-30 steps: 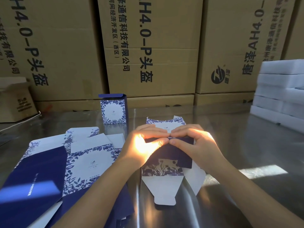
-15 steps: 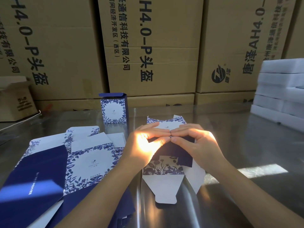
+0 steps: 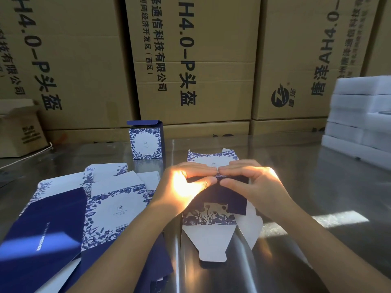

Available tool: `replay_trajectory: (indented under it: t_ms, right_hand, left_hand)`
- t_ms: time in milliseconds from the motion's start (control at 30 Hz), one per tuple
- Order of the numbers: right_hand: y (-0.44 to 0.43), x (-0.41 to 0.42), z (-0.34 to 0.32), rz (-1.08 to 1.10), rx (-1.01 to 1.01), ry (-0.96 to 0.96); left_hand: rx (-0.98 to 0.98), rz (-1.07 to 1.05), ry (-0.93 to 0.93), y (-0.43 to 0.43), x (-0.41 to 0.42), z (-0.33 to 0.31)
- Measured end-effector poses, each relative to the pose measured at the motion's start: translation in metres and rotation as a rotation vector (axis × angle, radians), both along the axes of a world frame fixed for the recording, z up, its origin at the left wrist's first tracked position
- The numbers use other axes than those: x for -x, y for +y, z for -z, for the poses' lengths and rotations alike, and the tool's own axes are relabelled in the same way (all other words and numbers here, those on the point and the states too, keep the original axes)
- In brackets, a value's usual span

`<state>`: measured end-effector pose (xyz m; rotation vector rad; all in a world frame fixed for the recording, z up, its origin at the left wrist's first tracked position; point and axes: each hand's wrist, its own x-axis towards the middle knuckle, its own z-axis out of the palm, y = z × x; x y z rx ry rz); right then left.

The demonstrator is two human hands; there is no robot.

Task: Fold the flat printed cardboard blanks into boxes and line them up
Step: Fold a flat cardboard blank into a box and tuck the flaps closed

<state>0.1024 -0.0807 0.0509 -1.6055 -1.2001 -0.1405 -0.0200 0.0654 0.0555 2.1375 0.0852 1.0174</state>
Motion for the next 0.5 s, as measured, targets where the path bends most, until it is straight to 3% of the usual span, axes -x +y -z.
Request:
replay_trajectory:
  t_ms: [500]
  right_hand:
    - [0.0008,-0.0073,0.0038,-0.047,-0.068,0.094]
  left_hand:
    - [0.063,0.033,0.016,0.0010,-0.0045,0.0026]
